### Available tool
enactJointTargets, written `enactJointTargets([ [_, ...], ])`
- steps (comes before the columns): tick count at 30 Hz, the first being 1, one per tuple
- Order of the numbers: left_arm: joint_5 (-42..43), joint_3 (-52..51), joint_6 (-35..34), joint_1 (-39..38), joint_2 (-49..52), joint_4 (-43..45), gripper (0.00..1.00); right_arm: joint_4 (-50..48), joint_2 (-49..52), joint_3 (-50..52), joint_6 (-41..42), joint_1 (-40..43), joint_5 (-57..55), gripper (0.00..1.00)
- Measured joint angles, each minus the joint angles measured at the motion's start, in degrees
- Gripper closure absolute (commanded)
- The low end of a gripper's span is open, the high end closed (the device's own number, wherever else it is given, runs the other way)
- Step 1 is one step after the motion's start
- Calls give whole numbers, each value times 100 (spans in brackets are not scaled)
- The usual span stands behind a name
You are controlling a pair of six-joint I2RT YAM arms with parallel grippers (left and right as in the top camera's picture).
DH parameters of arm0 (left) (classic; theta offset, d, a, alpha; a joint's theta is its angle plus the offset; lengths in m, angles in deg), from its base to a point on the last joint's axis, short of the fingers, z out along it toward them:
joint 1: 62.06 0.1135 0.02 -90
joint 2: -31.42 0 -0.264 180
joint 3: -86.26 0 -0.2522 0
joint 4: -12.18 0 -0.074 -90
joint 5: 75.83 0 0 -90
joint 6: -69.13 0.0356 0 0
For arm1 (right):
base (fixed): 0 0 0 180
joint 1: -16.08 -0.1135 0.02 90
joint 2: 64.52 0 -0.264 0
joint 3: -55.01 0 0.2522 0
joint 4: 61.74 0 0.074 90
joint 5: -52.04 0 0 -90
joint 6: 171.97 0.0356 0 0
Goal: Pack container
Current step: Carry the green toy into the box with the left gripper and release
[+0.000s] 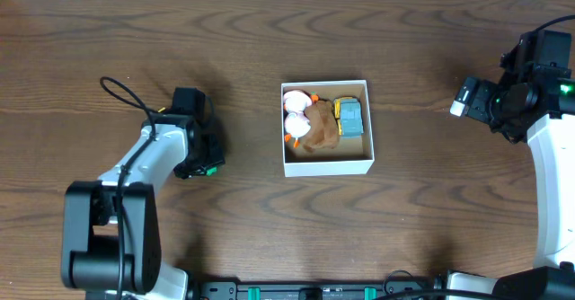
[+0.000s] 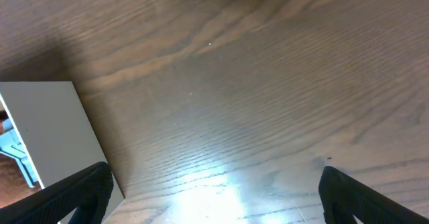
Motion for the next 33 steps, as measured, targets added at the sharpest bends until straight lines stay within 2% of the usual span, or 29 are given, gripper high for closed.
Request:
enactJointTargets([
  [5, 0, 564, 0, -79, -699, -387, 68, 2, 0, 0, 0, 0, 2, 1],
  [9, 114, 1154, 35, -501, -1419, -372, 71, 4, 0, 0, 0, 0, 2, 1],
  [16, 216, 1469, 494, -2140, -2175, 516, 71, 17, 0, 0, 0, 0, 2, 1],
  [22, 125, 1469, 774, -3318, -1615, 708, 71, 63, 0, 0, 0, 0, 2, 1],
  [30, 103, 1467, 837, -3768, -420, 765, 70, 68, 0, 0, 0, 0, 2, 1],
  [31, 101, 1467, 837, -3768, -334, 765, 67, 68, 0, 0, 0, 0, 2, 1],
  [33, 98, 1467, 839, -3766, -258, 763, 38, 68, 0, 0, 0, 0, 0, 1],
])
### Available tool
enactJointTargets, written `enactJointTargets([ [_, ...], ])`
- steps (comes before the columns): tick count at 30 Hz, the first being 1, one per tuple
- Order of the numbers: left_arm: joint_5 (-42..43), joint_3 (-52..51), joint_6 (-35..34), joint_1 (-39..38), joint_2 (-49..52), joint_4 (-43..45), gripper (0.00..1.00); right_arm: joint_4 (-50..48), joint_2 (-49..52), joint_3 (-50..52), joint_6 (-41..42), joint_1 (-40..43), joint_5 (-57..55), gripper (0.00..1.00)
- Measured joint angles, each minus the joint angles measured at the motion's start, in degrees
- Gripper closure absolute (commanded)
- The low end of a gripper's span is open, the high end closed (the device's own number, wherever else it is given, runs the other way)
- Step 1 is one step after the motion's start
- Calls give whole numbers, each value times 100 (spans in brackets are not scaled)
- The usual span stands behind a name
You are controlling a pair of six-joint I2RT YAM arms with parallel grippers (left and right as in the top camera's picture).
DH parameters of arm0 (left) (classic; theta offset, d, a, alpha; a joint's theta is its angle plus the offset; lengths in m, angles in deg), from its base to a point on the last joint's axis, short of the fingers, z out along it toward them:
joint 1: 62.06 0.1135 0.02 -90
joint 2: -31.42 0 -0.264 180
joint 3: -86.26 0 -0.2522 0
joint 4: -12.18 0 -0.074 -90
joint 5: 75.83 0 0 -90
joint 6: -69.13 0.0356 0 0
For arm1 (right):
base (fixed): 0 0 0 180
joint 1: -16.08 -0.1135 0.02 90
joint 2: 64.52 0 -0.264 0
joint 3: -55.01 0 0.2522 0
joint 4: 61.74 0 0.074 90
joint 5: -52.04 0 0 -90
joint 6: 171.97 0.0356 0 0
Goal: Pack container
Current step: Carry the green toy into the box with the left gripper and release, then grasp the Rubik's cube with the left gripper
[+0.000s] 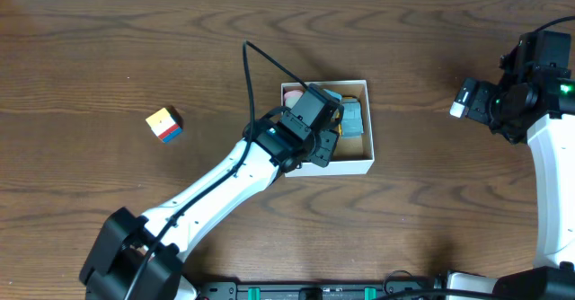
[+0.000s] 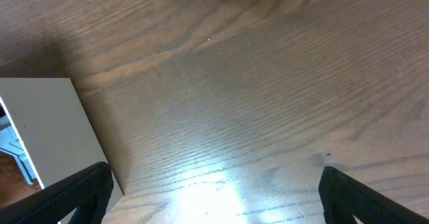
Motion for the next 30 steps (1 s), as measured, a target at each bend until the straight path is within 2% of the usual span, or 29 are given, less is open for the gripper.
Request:
enactJointTargets([
  [2, -4, 0, 42, 0, 0, 4, 23, 0, 0, 0, 0, 0, 2, 1],
  [3, -9, 0, 44, 0, -4, 11, 2, -2, 0, 0, 0, 0, 2, 1],
  [11, -20, 0, 46, 190, -15, -13, 2, 0, 0, 0, -4, 0, 2, 1],
  [16, -278, 0, 35, 638, -337, -485, 2, 2, 0, 0, -26, 0, 2, 1],
  [20, -798, 0, -181, 1585, -986, -813, 2, 2, 0, 0, -42, 0, 2, 1],
  [24, -1086, 0, -715, 2992, -1451, -984, 2, 7, 2, 0, -42, 0, 2, 1],
  [26, -1189, 2, -1167, 3689, -1453, -1172, 2, 9, 0, 0, -42, 0, 2, 1],
  [30, -1141, 2, -1716, 4489, -1093, -1222, 2, 13, 0, 0, -44, 0, 2, 1],
])
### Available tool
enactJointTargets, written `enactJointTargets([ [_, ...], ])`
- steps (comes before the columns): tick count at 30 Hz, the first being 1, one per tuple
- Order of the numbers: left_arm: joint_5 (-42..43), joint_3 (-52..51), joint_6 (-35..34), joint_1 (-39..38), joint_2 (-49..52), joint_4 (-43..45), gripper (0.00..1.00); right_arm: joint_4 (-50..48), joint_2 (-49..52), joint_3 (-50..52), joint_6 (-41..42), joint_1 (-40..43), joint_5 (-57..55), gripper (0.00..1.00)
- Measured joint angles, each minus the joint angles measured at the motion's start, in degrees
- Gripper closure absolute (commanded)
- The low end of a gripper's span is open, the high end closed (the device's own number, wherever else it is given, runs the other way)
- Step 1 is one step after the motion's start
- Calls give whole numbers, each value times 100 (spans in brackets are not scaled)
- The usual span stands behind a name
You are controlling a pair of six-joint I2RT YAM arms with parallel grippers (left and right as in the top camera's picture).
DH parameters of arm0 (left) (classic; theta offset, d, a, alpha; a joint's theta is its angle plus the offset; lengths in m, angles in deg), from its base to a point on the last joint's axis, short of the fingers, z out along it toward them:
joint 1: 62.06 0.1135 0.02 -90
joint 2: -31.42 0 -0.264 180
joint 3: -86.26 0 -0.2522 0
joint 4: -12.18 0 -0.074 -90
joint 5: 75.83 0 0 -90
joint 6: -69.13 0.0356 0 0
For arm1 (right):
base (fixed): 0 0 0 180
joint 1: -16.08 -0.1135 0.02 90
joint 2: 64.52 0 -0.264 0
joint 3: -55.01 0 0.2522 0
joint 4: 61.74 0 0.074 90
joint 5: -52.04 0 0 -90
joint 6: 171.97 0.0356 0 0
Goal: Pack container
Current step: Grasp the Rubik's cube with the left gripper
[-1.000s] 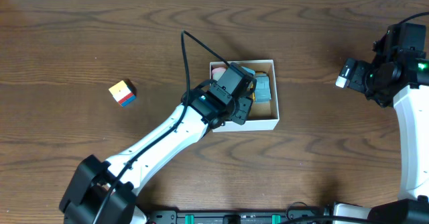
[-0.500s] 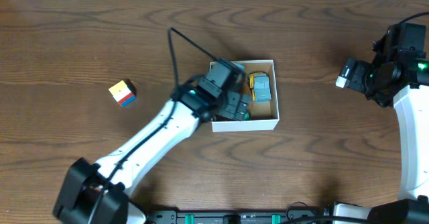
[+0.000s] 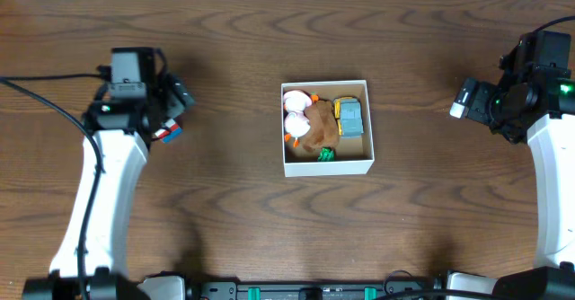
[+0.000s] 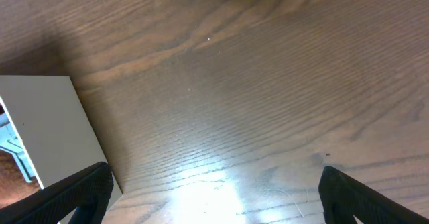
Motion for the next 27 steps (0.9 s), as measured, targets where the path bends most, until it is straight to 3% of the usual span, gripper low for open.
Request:
enactJointTargets([
  [13, 459, 0, -238, 754, 1891, 553, 2, 13, 2, 0, 0, 0, 0, 1],
  [27, 721, 0, 22, 761, 2402, 824, 2, 9, 2, 0, 2, 0, 0, 1],
])
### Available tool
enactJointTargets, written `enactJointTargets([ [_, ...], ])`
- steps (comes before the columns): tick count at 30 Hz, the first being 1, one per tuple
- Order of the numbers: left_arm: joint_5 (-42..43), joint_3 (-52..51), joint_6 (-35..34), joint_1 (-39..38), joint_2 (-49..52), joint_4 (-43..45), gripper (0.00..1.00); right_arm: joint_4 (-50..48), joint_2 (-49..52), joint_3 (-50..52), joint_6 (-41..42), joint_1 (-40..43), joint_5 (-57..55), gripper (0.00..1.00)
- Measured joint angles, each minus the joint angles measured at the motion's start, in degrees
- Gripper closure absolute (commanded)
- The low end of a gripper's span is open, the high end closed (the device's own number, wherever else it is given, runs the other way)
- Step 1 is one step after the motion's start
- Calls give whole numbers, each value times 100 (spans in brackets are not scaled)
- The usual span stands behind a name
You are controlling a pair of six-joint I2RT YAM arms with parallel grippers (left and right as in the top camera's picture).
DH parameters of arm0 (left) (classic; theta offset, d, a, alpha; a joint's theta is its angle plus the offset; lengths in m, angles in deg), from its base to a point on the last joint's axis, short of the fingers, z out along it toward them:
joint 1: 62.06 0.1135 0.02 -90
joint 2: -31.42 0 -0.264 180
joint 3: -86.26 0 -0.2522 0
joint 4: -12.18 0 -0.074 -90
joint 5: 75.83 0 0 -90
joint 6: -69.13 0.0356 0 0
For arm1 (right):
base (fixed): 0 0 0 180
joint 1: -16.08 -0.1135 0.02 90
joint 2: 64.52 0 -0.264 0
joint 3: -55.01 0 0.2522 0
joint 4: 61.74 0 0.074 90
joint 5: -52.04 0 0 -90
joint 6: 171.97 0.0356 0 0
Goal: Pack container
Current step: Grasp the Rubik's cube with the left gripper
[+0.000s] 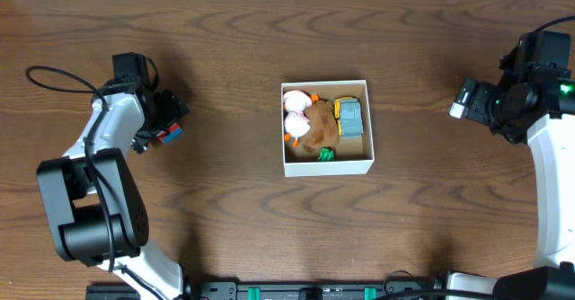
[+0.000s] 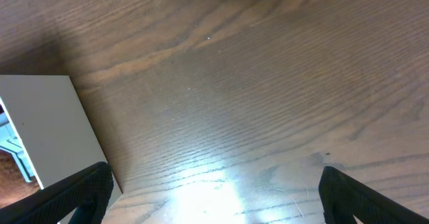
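Note:
A white open box point(image 1: 328, 166) stands mid-table; its outer wall point(image 2: 47, 130) shows at the left of the right wrist view. Inside lie a white plush point(image 1: 295, 107), a brown plush point(image 1: 319, 129), a yellow and blue toy car point(image 1: 349, 117) and a small green piece point(image 1: 325, 154). A multicoloured cube point(image 1: 171, 132) sits on the table at the left. My left gripper point(image 1: 162, 116) is right over the cube, and its fingers are hidden. My right gripper point(image 1: 460, 98) point(image 2: 214, 196) hangs open over bare wood to the right of the box, holding nothing.
The brown wooden table point(image 1: 269, 237) stretches all round the box. A black cable point(image 1: 58, 74) loops off the left arm near the table's left side. The right arm's body point(image 1: 539, 75) stands at the far right edge.
My left arm has folded in and its gripper sits slightly lower, closer onto the multicoloured cube. The cube, the box and my right gripper have not moved.
My left gripper was first on a small green piece on the table left of the box. Then it reached over the box, with the cube lying bare at the left. After that the green piece lay in the box and the gripper was back by the cube, where it stays.

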Motion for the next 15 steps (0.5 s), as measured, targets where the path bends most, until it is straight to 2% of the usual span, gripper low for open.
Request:
enactJointTargets([
  [4, 0, 0, 2, 0, 90, -2, 2, 2, 0, 0, 0, 0, 0, 1],
  [11, 0, 0, 0, 0, 96, -109, 29, 2, 0, 0, -2, 0, 0, 1],
  [15, 22, 0, 20, 0, 96, -199, 35, 4, 0, 0, -2, 0, 0, 1],
])
